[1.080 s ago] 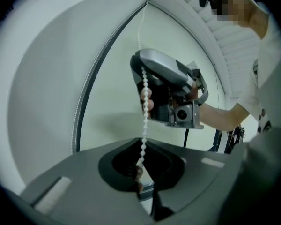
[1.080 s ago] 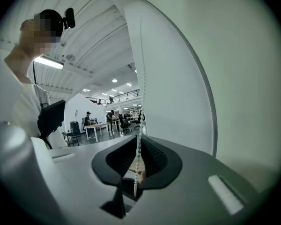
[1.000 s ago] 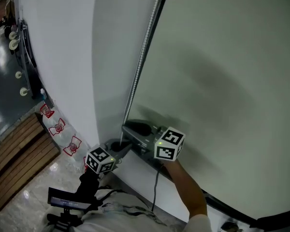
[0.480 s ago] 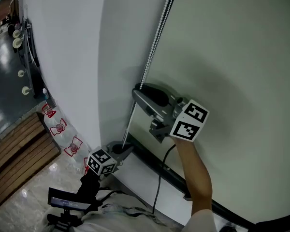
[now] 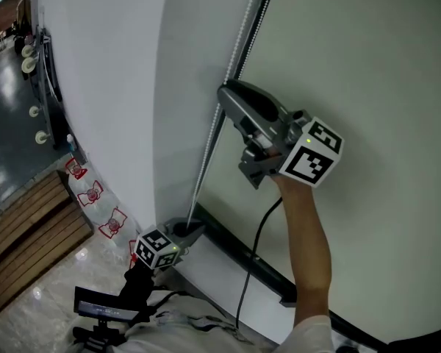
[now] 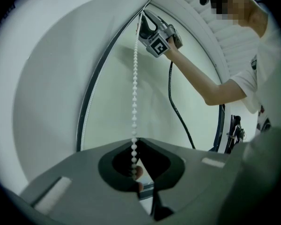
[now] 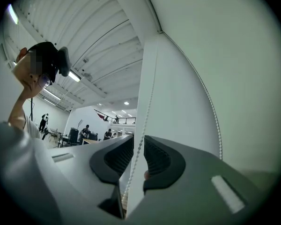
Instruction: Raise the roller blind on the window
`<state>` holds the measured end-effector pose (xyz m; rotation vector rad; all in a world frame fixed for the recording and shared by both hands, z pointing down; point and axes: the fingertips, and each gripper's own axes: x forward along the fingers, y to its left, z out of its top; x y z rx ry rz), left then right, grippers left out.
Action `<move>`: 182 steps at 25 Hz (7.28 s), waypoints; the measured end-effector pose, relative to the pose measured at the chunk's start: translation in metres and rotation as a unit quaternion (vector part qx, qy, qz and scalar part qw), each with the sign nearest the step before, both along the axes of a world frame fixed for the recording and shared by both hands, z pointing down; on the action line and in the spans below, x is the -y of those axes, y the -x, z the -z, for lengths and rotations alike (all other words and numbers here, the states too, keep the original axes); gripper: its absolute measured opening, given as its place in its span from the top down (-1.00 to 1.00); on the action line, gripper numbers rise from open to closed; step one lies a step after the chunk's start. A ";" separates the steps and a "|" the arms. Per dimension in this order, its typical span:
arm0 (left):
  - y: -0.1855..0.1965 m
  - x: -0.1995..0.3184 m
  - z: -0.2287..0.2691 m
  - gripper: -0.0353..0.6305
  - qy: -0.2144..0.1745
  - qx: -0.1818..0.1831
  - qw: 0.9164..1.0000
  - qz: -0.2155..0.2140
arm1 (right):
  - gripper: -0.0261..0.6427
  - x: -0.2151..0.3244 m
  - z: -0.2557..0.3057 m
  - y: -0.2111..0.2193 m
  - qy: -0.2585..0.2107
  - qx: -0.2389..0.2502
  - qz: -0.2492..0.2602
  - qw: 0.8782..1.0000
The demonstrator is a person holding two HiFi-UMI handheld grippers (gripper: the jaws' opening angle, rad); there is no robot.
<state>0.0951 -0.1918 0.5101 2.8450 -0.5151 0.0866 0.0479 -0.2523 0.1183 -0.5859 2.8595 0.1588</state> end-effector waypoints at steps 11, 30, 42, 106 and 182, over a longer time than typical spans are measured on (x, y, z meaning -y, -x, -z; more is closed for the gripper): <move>0.004 -0.003 -0.016 0.90 -0.001 0.002 1.000 -0.001 | 0.72 -0.002 0.033 0.008 -0.029 -0.011 0.004 1.000; -0.003 -0.007 -0.014 0.90 0.005 0.004 1.000 -0.009 | 0.87 -0.006 0.087 0.006 0.004 -0.076 0.025 0.997; -0.006 -0.008 -0.011 0.90 0.005 0.007 1.000 -0.016 | 0.88 -0.017 0.083 -0.015 0.046 -0.086 0.035 0.995; -0.010 -0.014 -0.016 0.90 0.011 0.015 0.999 -0.028 | 0.59 -0.023 -0.190 -0.001 0.154 -0.114 0.037 0.981; -0.007 -0.014 -0.021 0.90 0.013 0.018 0.999 -0.029 | 0.91 -0.024 -0.134 -0.017 0.151 -0.137 0.045 0.978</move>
